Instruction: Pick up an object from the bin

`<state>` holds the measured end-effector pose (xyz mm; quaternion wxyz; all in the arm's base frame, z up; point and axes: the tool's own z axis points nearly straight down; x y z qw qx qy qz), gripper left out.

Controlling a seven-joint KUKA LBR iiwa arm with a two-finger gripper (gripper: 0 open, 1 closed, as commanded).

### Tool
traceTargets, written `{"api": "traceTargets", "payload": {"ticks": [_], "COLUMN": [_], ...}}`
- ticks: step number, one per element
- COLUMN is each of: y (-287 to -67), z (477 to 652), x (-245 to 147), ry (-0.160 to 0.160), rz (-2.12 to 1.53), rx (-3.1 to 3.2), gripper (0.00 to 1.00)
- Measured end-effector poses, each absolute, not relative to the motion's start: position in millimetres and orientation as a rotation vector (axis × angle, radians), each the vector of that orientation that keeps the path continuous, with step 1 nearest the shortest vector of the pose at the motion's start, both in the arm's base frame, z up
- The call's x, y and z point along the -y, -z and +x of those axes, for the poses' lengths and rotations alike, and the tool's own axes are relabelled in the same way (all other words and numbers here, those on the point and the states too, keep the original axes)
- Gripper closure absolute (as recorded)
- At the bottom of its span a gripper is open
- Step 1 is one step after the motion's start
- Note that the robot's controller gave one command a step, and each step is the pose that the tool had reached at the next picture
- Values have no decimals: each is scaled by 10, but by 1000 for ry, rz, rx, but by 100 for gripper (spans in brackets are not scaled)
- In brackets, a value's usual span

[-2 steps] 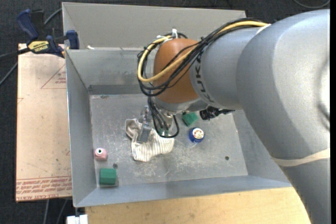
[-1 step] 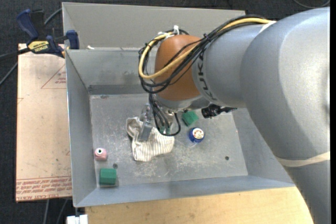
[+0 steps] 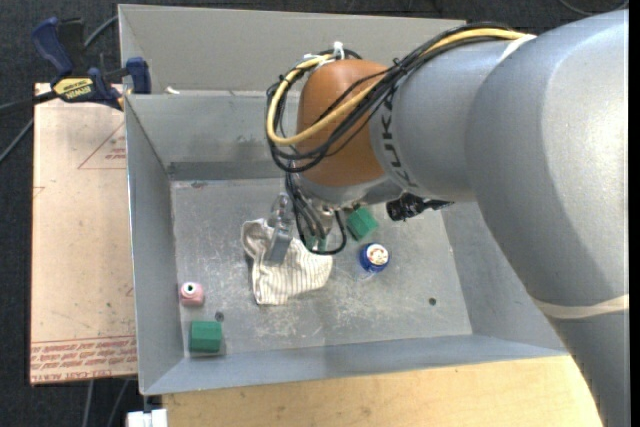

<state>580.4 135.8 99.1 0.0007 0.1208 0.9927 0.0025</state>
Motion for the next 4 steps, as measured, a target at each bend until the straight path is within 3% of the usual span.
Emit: {"api": "traceTargets", "payload": {"ticks": [4], "y": [-1312], "z": [5801], "x": [-1357], "ry": [-7], "rz": [379], "rx": [-3119], "gripper": [100]}}
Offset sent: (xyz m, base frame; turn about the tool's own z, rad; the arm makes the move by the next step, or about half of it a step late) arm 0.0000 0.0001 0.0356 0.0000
